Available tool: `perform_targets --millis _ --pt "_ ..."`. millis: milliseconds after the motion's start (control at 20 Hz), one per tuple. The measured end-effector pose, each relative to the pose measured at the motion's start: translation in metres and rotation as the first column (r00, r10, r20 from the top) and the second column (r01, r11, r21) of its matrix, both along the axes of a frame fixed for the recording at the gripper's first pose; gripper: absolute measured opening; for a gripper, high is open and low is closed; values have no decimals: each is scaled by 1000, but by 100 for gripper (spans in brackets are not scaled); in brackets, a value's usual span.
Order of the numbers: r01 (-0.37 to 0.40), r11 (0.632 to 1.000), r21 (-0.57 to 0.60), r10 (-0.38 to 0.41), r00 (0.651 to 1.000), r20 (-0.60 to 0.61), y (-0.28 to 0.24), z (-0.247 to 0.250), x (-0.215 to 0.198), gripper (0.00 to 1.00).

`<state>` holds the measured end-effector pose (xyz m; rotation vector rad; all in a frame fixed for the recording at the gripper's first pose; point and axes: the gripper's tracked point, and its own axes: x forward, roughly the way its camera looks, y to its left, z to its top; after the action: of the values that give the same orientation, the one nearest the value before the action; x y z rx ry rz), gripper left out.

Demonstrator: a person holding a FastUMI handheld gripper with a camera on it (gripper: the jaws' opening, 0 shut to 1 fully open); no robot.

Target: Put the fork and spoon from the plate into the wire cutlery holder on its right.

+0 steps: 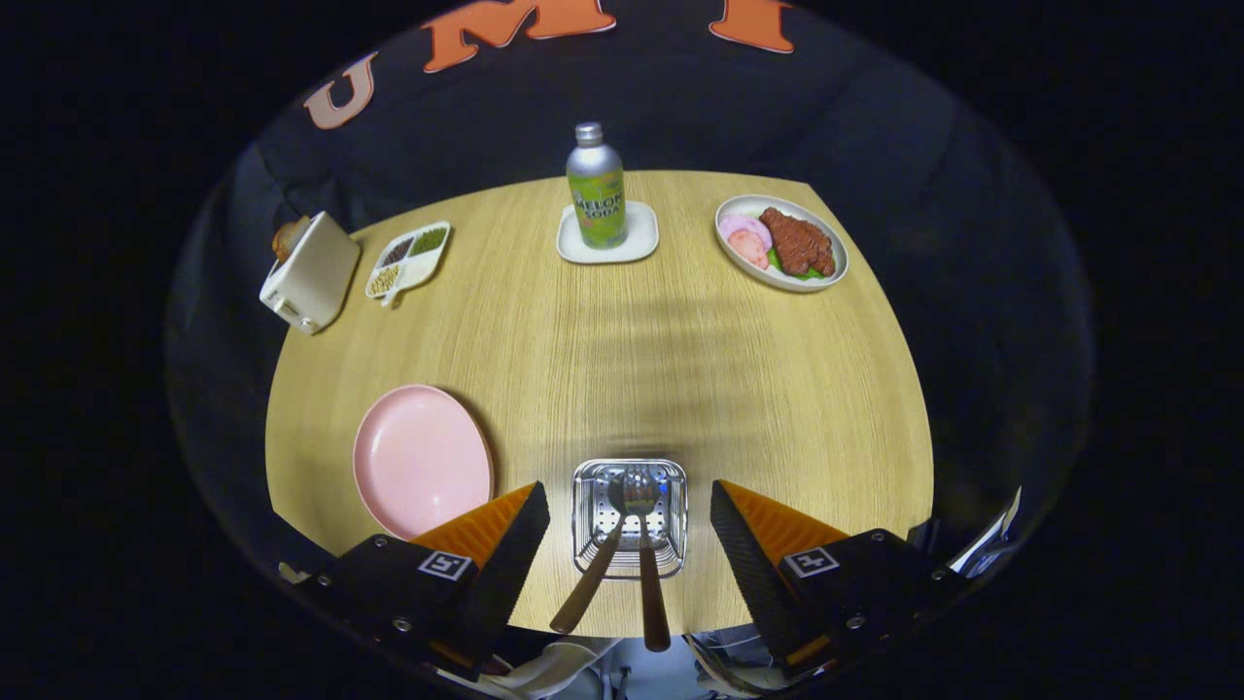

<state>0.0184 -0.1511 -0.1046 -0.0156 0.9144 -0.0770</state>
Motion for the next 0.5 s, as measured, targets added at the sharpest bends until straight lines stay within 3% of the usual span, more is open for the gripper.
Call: perform_targets --millis 200,500 --pt "-1 1000 -22 5 978 207 -1 62 4 100" --pt "-2 997 -82 40 887 461 2 141 1 100"
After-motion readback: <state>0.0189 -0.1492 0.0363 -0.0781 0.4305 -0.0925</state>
